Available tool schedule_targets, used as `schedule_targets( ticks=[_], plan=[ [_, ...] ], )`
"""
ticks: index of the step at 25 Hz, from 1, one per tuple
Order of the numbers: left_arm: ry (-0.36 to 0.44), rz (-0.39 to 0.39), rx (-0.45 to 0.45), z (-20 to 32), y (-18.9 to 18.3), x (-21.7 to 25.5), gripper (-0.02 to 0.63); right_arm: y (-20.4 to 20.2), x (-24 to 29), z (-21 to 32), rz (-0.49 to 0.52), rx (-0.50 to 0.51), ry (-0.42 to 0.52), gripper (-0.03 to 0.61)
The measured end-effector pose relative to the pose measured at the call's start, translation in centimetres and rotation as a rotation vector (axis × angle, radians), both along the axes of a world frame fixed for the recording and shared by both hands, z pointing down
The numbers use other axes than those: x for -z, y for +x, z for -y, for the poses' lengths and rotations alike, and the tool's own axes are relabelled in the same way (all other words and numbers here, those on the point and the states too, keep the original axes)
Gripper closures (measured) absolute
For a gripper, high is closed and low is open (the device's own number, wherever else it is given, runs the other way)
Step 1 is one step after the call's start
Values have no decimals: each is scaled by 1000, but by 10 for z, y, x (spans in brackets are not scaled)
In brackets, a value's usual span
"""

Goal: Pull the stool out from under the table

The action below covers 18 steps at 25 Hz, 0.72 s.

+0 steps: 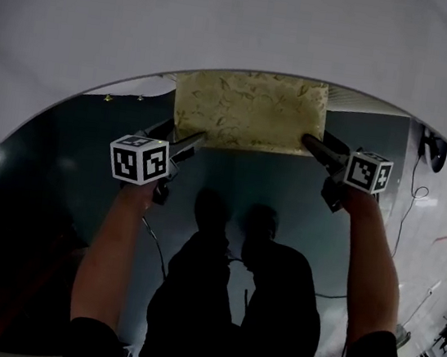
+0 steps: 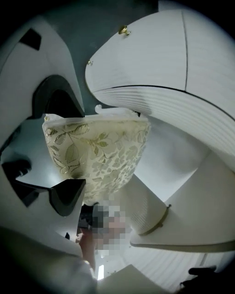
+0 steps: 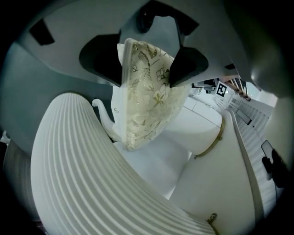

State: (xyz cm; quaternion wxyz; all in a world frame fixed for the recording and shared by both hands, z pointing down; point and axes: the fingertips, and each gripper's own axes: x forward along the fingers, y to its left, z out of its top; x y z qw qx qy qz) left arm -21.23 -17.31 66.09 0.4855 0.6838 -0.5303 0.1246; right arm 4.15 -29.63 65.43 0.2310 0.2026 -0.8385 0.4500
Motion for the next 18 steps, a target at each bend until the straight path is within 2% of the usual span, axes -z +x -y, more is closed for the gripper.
schedule_targets(
  ticks=[2, 5, 13, 18],
  plan=[
    [-31, 31, 10, -17, 9, 0, 209, 4, 0, -15, -23, 31, -42, 305],
    [-50, 28, 17, -43, 18, 2, 209, 14, 0, -41, -39, 46, -74, 305],
    [-89, -24, -2, -40, 19, 5, 214, 15, 3, -41, -52, 47, -86, 305],
    [-105, -45, -5, -42, 14, 7, 260, 18, 2, -46, -94, 61, -126, 305]
  ],
)
